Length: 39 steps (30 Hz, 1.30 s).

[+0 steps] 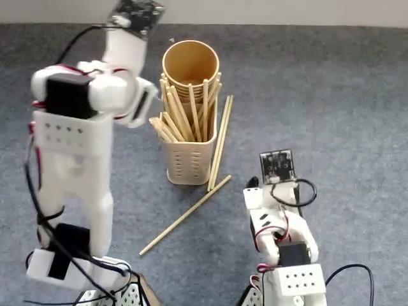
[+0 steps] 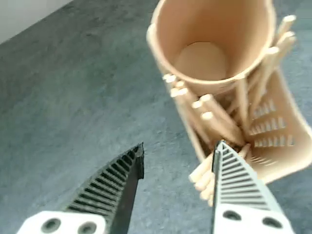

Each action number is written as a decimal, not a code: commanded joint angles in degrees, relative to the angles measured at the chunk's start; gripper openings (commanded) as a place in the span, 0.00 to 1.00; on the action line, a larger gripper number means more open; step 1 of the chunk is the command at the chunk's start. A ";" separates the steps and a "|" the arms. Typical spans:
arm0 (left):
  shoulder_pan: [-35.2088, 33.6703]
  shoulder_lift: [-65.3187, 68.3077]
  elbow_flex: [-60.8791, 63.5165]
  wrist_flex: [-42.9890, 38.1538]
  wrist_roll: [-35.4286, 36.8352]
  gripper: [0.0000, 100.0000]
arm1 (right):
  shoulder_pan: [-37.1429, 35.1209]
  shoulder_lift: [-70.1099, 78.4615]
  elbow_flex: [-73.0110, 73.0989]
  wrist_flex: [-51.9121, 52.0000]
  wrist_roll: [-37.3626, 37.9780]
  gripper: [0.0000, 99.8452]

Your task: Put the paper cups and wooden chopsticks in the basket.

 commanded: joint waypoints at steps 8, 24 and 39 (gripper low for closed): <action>-1.10 9.89 -1.89 -1.32 2.11 0.25 | -0.13 -5.58 1.80 -0.92 1.05 0.28; -1.10 28.53 -2.15 -5.10 -4.40 0.01 | -0.13 -5.58 1.80 -0.92 1.05 0.28; -9.71 27.91 -12.35 -1.41 -7.12 0.00 | -0.13 -5.58 1.80 -0.92 1.05 0.28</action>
